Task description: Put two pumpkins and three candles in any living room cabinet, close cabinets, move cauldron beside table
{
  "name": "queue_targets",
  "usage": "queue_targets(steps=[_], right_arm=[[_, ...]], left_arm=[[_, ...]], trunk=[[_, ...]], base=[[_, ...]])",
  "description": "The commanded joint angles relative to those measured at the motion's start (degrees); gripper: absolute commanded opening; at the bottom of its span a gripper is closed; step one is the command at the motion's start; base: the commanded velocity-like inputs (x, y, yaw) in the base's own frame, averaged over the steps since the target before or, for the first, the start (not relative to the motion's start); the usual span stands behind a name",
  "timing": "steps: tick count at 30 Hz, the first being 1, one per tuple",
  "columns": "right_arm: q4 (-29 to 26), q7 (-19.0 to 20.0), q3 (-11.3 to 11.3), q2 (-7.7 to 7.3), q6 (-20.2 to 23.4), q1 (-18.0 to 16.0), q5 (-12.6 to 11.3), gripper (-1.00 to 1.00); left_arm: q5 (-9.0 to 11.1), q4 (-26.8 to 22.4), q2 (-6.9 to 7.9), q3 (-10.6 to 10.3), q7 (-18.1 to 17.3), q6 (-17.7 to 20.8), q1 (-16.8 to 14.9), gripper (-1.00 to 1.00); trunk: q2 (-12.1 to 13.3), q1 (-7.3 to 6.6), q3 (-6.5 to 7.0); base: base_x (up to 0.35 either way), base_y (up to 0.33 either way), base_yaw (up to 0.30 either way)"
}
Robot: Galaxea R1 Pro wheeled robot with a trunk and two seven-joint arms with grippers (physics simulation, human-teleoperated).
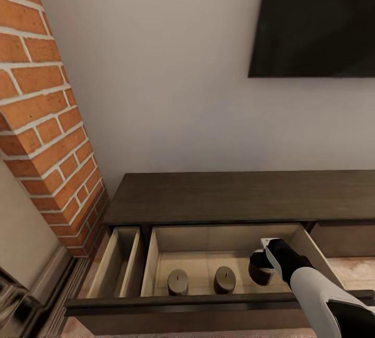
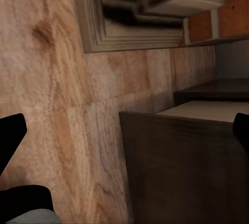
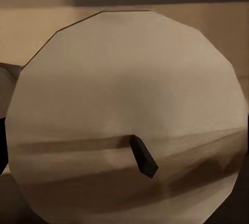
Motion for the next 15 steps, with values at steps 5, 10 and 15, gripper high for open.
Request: queue_targets(steps=[5,10,15], right_arm=[[0.06,-0.04,-0.24,0.06,-2.46,0.21,0.37,-1.0],[2.42,-0.31,-0.02,0.05,-7.36,0.46,0.49,-1.0],[3.38,-2.09,0.12,0.05,-8.83,0.5,0.57,-1.0]], left_arm=[[0.34,4.71,0.1,2.2,-0.03,0.34,-0.02,1.0],[0.17,6.57,0.19,2.97,0.01,0.23,-0.02,1.0],[0.2,6.82,0.14,3.08,-0.05,0.22,-0.02,1.0]], trunk=[[-0.02,-0.01,-0.5],[-0.02,-0.01,-0.96],[-0.02,-0.01,-1.42]], base=[[0.0,0.0,0.0],[0.0,0.0,0.0],[0.0,0.0,0.0]])
